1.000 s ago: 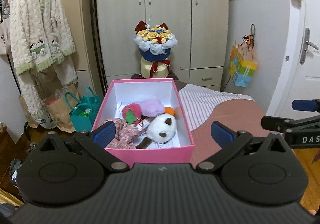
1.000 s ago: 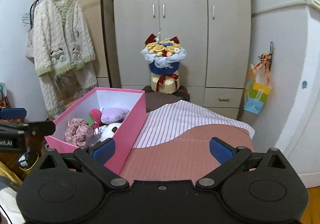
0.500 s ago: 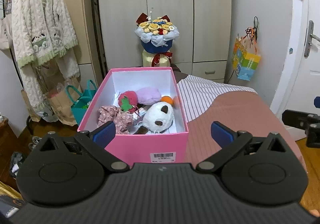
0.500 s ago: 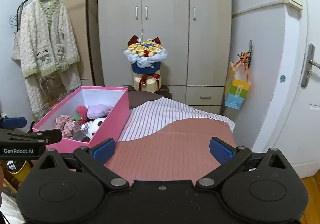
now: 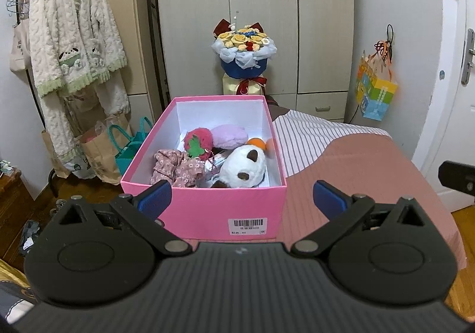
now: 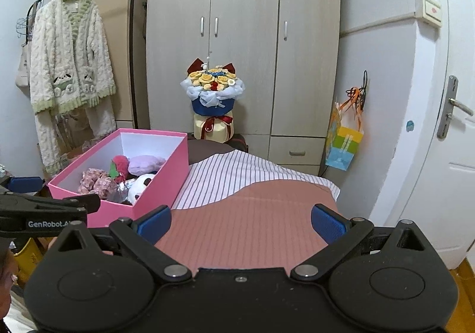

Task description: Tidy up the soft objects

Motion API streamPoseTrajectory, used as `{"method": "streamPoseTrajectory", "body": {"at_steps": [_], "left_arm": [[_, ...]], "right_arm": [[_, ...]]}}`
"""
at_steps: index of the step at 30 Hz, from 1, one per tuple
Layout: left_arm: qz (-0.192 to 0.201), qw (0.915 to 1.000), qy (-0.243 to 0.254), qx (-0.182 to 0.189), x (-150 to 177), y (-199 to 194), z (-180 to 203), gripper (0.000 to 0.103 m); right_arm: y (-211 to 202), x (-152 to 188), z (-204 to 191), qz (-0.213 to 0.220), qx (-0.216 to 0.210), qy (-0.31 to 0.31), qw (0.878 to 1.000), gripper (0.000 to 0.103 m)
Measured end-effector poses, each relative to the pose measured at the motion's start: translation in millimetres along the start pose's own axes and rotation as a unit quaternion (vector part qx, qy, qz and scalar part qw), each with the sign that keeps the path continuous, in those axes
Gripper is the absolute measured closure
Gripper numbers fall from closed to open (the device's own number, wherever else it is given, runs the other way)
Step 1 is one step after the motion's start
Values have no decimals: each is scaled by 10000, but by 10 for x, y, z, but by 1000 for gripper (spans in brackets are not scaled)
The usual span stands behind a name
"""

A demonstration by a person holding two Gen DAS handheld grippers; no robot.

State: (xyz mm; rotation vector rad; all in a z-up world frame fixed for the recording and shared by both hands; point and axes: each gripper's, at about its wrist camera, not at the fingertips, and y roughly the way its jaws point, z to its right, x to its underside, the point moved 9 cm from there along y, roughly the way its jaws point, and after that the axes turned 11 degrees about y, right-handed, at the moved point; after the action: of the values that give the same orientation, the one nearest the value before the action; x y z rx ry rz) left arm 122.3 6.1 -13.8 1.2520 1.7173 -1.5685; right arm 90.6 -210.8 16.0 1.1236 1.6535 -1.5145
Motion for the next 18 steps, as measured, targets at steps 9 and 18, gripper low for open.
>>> {"method": "streamPoseTrajectory", "body": {"at_steps": [9, 18], "left_arm": [[246, 9995, 173, -44, -23, -126, 35, 0], [282, 9995, 87, -76, -35, -158, 54, 0]], "right_arm": [[1, 42, 103, 59, 177, 67, 9998, 1], [-22, 82, 155, 124, 242, 106, 9996, 1]]}}
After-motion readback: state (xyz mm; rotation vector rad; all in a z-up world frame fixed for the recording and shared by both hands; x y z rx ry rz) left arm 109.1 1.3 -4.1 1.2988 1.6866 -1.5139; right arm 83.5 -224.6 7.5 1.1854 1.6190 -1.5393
